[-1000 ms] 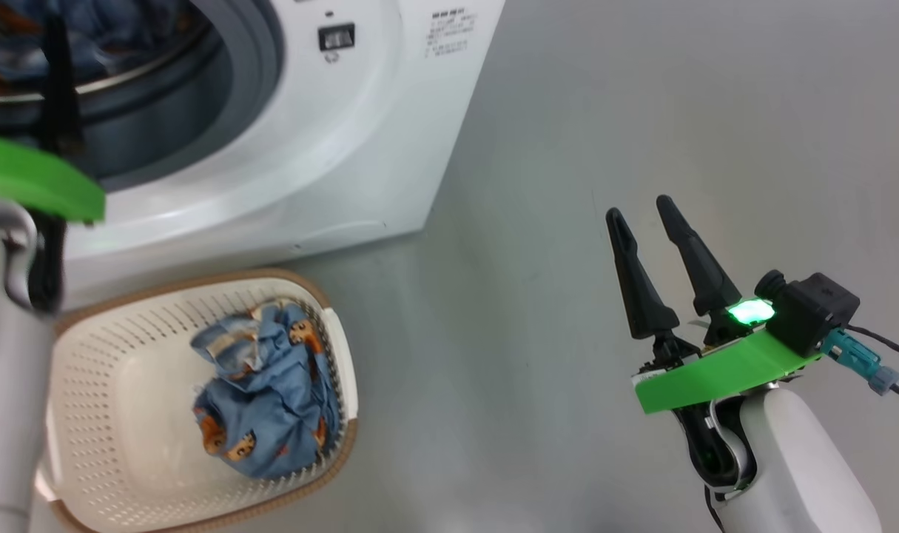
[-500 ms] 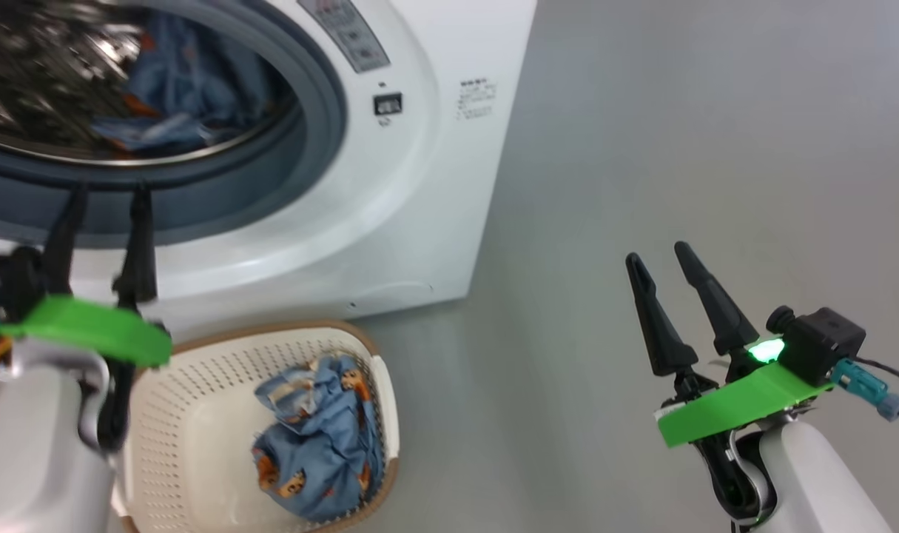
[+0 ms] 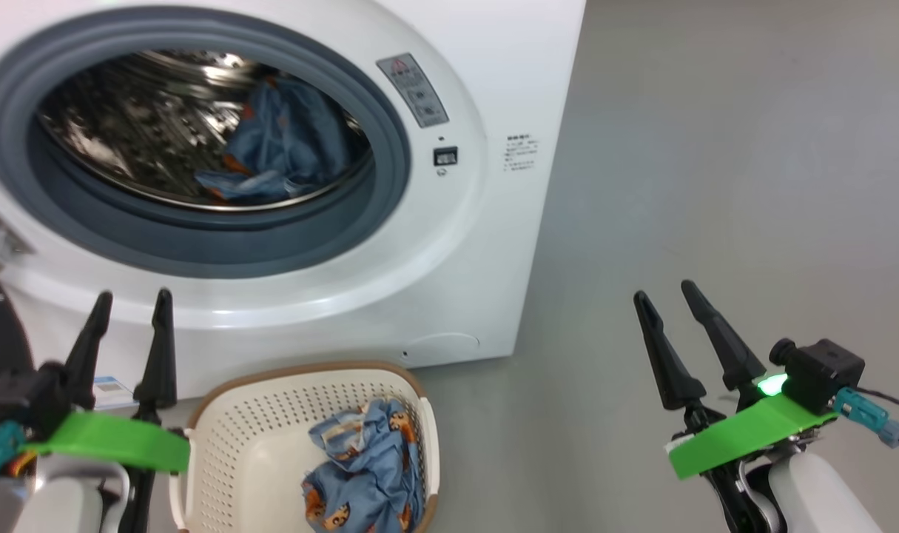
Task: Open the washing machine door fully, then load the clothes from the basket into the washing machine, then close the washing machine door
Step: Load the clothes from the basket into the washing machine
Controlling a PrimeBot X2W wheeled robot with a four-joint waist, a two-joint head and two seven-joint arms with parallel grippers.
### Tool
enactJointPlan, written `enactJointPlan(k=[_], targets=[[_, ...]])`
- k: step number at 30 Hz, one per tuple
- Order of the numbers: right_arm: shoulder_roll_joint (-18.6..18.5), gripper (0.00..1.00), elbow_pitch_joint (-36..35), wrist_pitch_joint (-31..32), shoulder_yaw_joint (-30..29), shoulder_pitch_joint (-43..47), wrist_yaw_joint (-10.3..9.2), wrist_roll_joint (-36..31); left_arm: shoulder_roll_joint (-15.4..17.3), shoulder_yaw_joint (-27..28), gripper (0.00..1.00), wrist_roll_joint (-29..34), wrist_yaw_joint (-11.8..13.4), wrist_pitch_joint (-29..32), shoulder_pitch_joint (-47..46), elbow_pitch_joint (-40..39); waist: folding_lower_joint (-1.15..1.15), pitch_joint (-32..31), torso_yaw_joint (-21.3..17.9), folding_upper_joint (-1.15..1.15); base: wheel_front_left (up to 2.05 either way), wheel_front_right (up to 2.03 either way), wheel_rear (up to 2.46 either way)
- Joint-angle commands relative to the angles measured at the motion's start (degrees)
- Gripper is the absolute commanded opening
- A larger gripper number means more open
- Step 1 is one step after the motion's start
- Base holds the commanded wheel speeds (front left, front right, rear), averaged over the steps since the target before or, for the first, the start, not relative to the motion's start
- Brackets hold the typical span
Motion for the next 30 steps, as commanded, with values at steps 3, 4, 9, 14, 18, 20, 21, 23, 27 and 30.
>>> enactJointPlan(k=[3,4,9,14,18,20,21,23,27,30], targets=[[-0.6,1.00,-1.1,-0.3,1.0,1.1,0.09,1.0,1.0,3.4,1.00,0.9,1.1,-0.2,2.3,-3.9,0.00,-2.7,1.7,0.00,0.00,0.00,0.00],[-0.7,1.00,-1.1,-0.3,1.1,1.3,0.09,1.0,0.7,3.8,1.00,0.9,1.2,-0.2,3.3,-4.6,0.00,-3.1,1.7,0.00,0.00,0.00,0.00],[-1.1,1.00,-1.1,-0.3,1.3,2.5,0.09,1.3,-0.3,5.4,1.00,1.2,1.8,-0.2,8.2,-8.1,0.00,-4.6,1.9,0.00,0.00,0.00,0.00],[-1.7,1.00,-1.1,-0.3,1.3,3.6,0.09,1.0,-1.5,6.7,1.00,1.8,2.6,-0.2,12.3,-10.8,0.00,-5.4,2.2,0.00,0.00,0.00,0.00],[-2.1,1.00,-1.1,-0.3,0.9,4.5,0.09,0.8,-2.9,7.9,1.00,2.9,3.1,-0.2,15.5,-13.3,0.00,-6.1,2.4,0.00,0.00,0.00,0.00],[-2.3,1.00,-1.0,-0.3,0.7,4.7,0.09,0.7,-3.4,8.5,1.00,3.2,3.2,-0.2,16.5,-14.1,0.00,-6.3,2.5,0.00,0.00,0.00,0.00],[-2.4,1.00,-1.0,-0.3,0.7,4.9,0.09,0.7,-3.7,8.7,1.00,3.4,3.2,-0.2,17.0,-14.4,0.00,-6.3,2.5,0.00,0.00,0.00,0.00],[-2.6,1.00,-1.1,-0.3,0.5,5.1,0.09,0.6,-4.2,9.0,1.00,3.7,3.3,-0.2,17.7,-15.0,0.00,-6.4,2.6,0.00,0.00,0.00,0.00],[-2.7,1.00,-1.1,-0.3,0.3,5.4,0.09,0.6,-4.9,9.2,1.00,4.1,3.2,-0.2,18.5,-15.4,0.00,-6.5,2.8,0.00,0.00,0.00,0.00],[-2.8,1.00,-1.1,-0.3,0.2,5.5,0.09,0.5,-5.4,9.4,1.00,4.5,3.0,-0.2,18.7,-15.6,0.00,-6.6,2.9,0.00,0.00,0.00,0.00]])
